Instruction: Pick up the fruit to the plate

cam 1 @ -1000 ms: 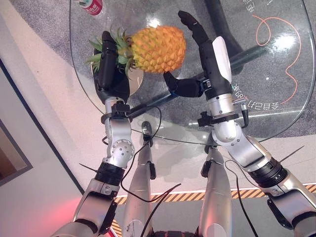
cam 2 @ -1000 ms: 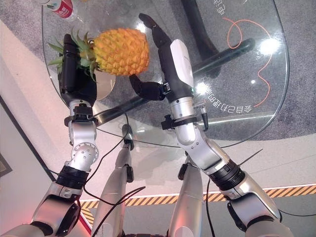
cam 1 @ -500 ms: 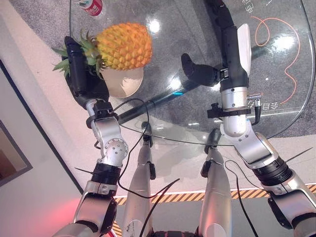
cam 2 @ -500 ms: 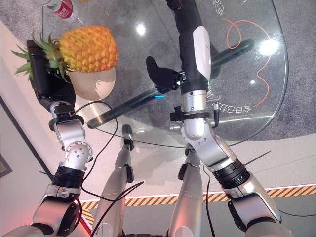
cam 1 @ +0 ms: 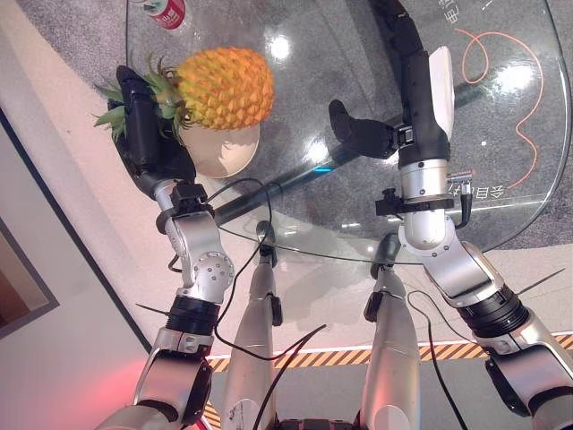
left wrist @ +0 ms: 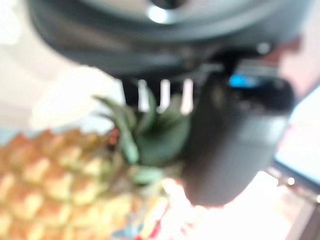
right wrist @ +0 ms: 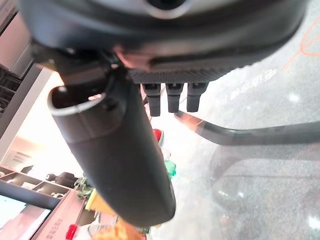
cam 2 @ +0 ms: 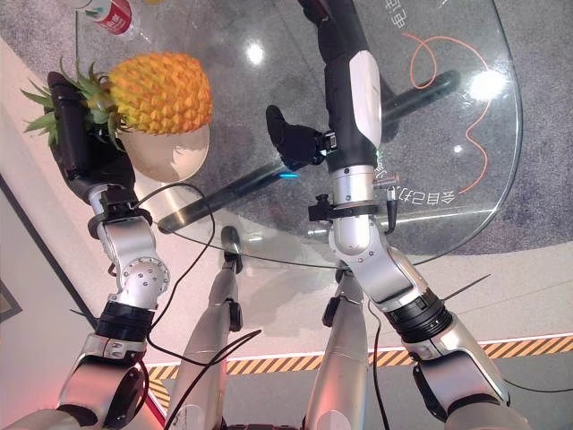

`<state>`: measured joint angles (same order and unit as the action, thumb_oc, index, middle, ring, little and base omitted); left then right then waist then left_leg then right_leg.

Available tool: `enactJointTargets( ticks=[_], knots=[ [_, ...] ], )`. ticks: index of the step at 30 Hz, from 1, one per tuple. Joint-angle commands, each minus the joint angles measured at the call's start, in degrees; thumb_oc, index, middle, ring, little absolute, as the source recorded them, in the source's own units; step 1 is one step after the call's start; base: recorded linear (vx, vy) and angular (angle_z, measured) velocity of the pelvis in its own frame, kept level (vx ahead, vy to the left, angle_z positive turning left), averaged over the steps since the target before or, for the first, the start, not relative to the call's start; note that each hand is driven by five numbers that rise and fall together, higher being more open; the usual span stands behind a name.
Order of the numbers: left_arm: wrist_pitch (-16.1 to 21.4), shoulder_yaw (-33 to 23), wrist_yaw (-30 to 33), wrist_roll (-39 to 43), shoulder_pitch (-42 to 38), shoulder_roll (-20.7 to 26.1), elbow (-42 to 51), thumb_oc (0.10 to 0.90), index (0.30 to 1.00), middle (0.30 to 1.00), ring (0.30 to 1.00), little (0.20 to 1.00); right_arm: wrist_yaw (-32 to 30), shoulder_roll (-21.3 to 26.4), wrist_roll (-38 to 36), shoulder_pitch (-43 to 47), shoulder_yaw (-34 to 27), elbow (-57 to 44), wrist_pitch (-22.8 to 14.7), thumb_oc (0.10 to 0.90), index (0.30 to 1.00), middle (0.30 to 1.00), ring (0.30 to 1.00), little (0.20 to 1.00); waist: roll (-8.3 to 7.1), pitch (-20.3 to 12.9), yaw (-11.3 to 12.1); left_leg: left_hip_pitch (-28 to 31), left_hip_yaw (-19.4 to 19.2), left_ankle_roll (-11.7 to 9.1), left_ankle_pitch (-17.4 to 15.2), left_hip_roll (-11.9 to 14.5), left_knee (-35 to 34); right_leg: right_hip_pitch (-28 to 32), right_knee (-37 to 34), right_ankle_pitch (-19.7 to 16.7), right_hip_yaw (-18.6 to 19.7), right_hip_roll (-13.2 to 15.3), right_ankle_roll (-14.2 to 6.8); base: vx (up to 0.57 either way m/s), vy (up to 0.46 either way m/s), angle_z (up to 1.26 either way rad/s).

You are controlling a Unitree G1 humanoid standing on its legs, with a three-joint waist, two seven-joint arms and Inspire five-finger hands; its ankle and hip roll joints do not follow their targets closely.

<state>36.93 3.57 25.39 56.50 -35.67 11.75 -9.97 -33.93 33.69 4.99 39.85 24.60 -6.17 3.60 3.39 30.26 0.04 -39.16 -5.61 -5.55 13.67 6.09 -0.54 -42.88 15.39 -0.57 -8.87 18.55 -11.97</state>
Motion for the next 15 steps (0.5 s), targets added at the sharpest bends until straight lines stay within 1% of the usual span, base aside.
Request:
enactJointTargets(
  ticks=[1, 2, 4, 7, 8, 10, 11, 14, 15],
  knots=[
    [8.28, -3.55, 2.3, -11.46, -6.85, 4.26, 6.93, 0.1, 0.3, 0.3, 0.3, 0.2, -6.71, 0.94, -1.63, 3.35, -4.7, -1.99, -3.8, 0.8, 0.9, 0.9, 0.9, 0.9, -0.89, -0.47, 0.53, 2.86, -0.36, -2.95, -3.48, 3.21, 1.63, 3.42, -7.58, -8.63, -3.38, 1.15, -1.16, 0.0, 0.0, 0.0],
    [8.41, -3.95, 3.42, -12.96, -6.84, 4.84, 6.3, 0.1, 0.3, 0.3, 0.3, 0.2, -8.49, 0.88, -3.9, 2.21, -5.74, -0.72, -4.73, 0.8, 0.9, 0.9, 0.9, 0.9, -0.98, -0.47, 0.37, 2.87, -0.41, -2.99, -3.52, 3.25, 1.63, 3.39, -7.57, -8.6, -3.35, 1.09, -1.13, 0.0, 0.0, 0.0],
    [8.63, -4.41, 4.6, -14.71, -6.71, 5.6, 5.25, 0.1, 0.3, 0.3, 0.3, 0.2, -10.72, 0.66, -6.14, 0.1, -7.52, 1.41, -6.47, 0.8, 0.9, 0.9, 0.9, 0.9, -1.08, -0.47, 0.07, 2.83, -0.45, -2.99, -3.65, 3.36, 1.71, 3.21, -7.41, -8.51, -3.25, 1.02, -1.12, 0.0, 0.0, 0.0],
    [8.99, -4.94, 8.05, -18.97, -6.36, 7.03, 3.81, 0.1, 0.3, 0.3, 0.3, 0.2, -13.76, -0.05, -10.55, -3.44, -10.55, 3.93, -8.92, 0.8, 0.9, 0.9, 0.9, 0.9, -1.28, -0.47, -0.38, 3.29, -0.65, -3.06, -4.17, 3.57, 1.78, 3.4, -7.07, -7.88, -3.06, 0.81, -1.12, 0.0, 0.01, 0.0],
    [9.08, -5.23, 9.84, -21.07, -6.42, 7.9, 2.88, 0.1, 0.3, 0.3, 0.3, 0.2, -15.32, -0.58, -12.33, -5.22, -12.27, 5.63, -10.33, 0.8, 0.9, 0.9, 0.9, 0.9, -1.4, -0.47, -0.67, 3.17, -0.73, -3.05, -4.19, 3.67, 1.86, 3.21, -6.93, -7.82, -2.95, 0.66, -1.05, 0.0, 0.0, 0.0],
    [9.35, -5.4, 10.99, -22.33, -6.65, 8.57, 1.96, 0.1, 0.3, 0.3, 0.3, 0.2, -16.21, -0.83, -13.07, -6.16, -13.46, 6.93, -11.36, 0.8, 0.9, 0.9, 0.9, 0.9, -1.5, -0.47, -0.84, 2.77, -0.77, -2.97, -3.86, 3.65, 1.96, 2.79, -6.89, -8.15, -2.86, 0.53, -0.89, 0.0, 0.0, 0.0],
    [9.56, -5.63, 11.37, -22.5, -6.63, 9.21, 0.81, 0.1, 0.3, 0.3, 0.3, 0.2, -17.0, -1.02, -15.21, -7.23, -14.41, 8.69, -12.54, 0.8, 0.9, 0.9, 0.9, 0.9, -1.56, -0.47, -0.96, 3.2, -0.85, -3.09, -4.27, 3.77, 2.13, 3.08, -6.55, -7.66, -2.81, 0.46, -0.99, 0.0, 0.0, 0.0],
    [9.64, -6.53, 12.38, -23.51, -7.11, 10.9, -1.45, 0.1, 0.3, 0.3, 0.3, 0.2, -18.21, -0.88, -20.54, -8.43, -17.32, 13.0, -15.39, 0.8, 0.9, 0.9, 0.9, 0.9, -1.85, -0.47, -1.1, 2.97, -0.97, -3.17, -4.01, 3.96, 2.23, 2.81, -6.58, -8.05, -2.91, 0.39, -0.88, 0.0, 0.0, 0.0],
    [9.75, -6.66, 13.26, -24.32, -7.09, 11.65, -2.54, 0.1, 0.3, 0.3, 0.3, 0.2, -18.88, -0.78, -22.1, -8.99, -18.25, 14.89, -16.27, 0.8, 0.9, 0.9, 0.9, 0.9, -1.94, -0.47, -1.1, 3.45, -1.02, -3.35, -4.43, 4.09, 2.27, 3.25, -6.38, -7.58, -3.0, 0.31, -1.02, 0.0, 0.0, 0.0]
  ],
)
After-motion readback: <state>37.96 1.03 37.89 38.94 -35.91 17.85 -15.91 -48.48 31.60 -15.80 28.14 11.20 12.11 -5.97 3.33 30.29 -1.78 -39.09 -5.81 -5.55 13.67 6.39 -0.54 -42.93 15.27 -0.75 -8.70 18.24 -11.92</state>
